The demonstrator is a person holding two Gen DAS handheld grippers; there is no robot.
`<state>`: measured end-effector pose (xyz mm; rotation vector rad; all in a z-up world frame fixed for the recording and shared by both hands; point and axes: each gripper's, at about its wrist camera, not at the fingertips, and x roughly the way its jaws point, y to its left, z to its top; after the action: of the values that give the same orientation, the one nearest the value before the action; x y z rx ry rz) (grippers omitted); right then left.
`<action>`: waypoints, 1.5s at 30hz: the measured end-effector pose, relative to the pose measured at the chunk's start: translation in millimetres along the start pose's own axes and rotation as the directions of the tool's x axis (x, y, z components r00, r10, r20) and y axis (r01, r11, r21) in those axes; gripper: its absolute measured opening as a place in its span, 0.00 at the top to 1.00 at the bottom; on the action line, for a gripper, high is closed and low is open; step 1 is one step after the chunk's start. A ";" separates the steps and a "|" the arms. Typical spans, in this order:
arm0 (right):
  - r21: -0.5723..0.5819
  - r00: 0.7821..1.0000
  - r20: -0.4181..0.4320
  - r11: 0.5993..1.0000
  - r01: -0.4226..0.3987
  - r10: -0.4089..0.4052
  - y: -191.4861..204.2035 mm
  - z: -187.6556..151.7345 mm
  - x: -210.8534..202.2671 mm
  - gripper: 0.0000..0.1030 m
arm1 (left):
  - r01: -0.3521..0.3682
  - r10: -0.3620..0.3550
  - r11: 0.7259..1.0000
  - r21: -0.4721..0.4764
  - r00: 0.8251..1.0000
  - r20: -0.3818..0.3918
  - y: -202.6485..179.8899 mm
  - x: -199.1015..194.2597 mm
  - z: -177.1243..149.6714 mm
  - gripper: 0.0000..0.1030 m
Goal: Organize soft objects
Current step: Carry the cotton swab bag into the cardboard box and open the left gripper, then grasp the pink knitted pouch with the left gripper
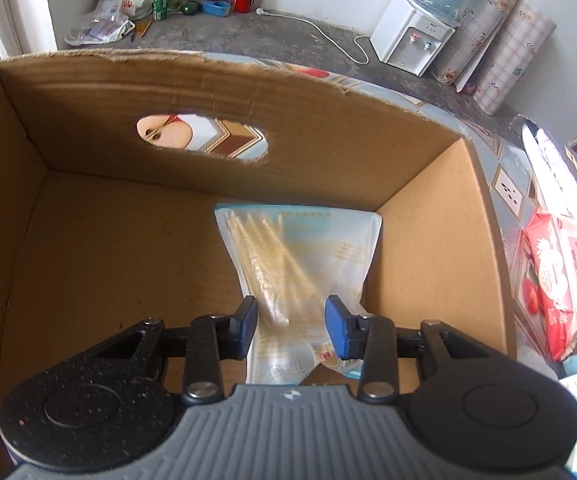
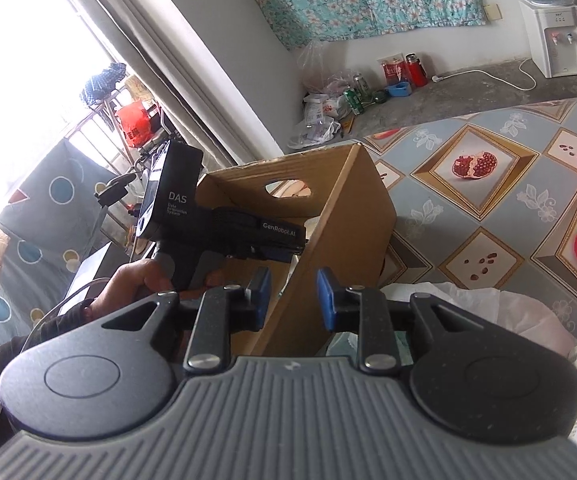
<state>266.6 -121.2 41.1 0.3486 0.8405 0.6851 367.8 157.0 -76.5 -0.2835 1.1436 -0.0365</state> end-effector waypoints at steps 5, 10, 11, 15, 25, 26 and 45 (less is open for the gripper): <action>0.009 1.000 0.007 1.000 0.014 -0.014 -1.7 -3.0 -4.4 0.73 | -0.003 0.003 1.000 -0.011 1.000 0.019 -2.3 -0.8 1.2 0.43; 0.034 0.999 0.042 0.999 0.022 -0.023 -3.5 -13.1 -19.4 0.66 | -0.012 0.016 0.999 -0.050 0.997 0.069 0.9 -22.0 -0.3 0.17; 0.045 0.998 0.053 0.999 0.021 -0.023 -3.8 -16.3 -23.8 0.63 | -0.006 0.011 0.998 -0.060 0.997 0.080 2.4 -28.8 -0.3 0.16; 0.089 0.993 0.112 0.996 0.018 -0.028 -7.4 -33.3 -47.9 0.56 | 0.009 0.002 0.998 -0.064 0.984 0.180 5.5 -66.3 -8.2 0.10; 0.185 0.957 0.249 0.977 0.103 -0.148 -33.2 -91.0 -140.7 0.48 | 0.021 -0.047 0.998 0.054 0.853 0.520 -21.3 -186.1 -83.0 0.02; 0.199 0.947 0.267 0.972 0.126 -0.177 -38.5 -97.7 -153.1 0.47 | 0.038 -0.068 0.997 0.068 0.838 0.541 -24.7 -194.7 -92.8 0.01; 0.491 0.893 0.258 0.846 0.207 -0.368 -169.0 -177.1 -205.2 0.38 | 0.129 -0.419 0.745 0.655 0.854 0.308 -236.1 -135.2 -210.3 0.05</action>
<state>102.0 -380.9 -45.3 0.7240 0.6888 0.1199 149.0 -90.1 20.6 0.1289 0.5702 -0.5886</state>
